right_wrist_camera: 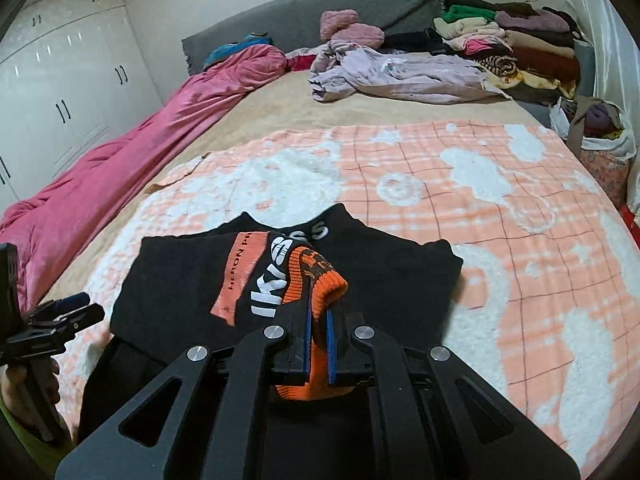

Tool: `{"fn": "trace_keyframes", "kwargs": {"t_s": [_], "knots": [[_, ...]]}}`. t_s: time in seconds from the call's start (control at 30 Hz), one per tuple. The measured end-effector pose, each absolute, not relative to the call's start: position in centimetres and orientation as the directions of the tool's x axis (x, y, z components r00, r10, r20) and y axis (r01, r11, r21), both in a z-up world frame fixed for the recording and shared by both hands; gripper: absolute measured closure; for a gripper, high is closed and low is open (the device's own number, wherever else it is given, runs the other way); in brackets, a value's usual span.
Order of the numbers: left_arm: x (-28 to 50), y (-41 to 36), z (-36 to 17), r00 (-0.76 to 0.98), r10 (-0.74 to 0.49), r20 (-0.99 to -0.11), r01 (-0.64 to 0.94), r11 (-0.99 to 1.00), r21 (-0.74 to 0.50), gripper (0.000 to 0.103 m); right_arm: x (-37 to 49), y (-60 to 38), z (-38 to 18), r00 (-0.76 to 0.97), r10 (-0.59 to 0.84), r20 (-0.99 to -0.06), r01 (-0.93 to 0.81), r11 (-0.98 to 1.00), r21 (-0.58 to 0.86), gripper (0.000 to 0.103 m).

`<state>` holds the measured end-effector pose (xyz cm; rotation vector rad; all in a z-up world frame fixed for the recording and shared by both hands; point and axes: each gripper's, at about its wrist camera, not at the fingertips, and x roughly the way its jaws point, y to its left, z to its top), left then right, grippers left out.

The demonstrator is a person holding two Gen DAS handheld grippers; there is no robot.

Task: Fold small clothes
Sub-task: 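Adjust the folded sleeve cuff with the right gripper on the sweatshirt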

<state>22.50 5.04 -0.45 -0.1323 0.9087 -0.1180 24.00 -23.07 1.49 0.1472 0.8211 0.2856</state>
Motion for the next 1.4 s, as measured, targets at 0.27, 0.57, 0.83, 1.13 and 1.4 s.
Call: {"fn": "trace_keyframes", "kwargs": {"t_s": [0.27, 0.57, 0.83, 1.13, 1.4], "knots": [[25.2, 1.9, -1.0, 0.586, -0.175, -0.791, 0.1, 0.985, -0.143, 0.015, 24.2, -23.6, 0.2, 0.632, 0.24, -0.737, -0.16, 0.971, 0.179, 0.098], [24.6, 1.5, -2.7, 0.558, -0.154, -0.815, 0.106, 0.988, -0.114, 0.015, 25.0, -25.4, -2.1, 0.595, 0.211, -0.775, -0.115, 0.977, 0.178, 0.098], [23.7, 4.5, -0.8, 0.618, -0.141, -0.773, 0.055, 0.989, -0.136, 0.015, 24.9, -26.4, -2.0, 0.609, 0.125, -0.783, -0.054, 0.992, 0.116, 0.098], [23.7, 8.0, -0.2, 0.628, -0.107, -0.771, -0.031, 0.986, -0.162, 0.015, 25.8, -26.8, -3.3, 0.6, 0.139, -0.788, -0.045, 0.989, 0.139, 0.093], [25.9, 2.7, 0.6, 0.618, -0.24, -0.749, 0.086, 0.967, -0.239, 0.015, 23.4, -28.9, -0.4, 0.688, 0.189, -0.701, -0.021, 0.97, 0.241, 0.066]]}}
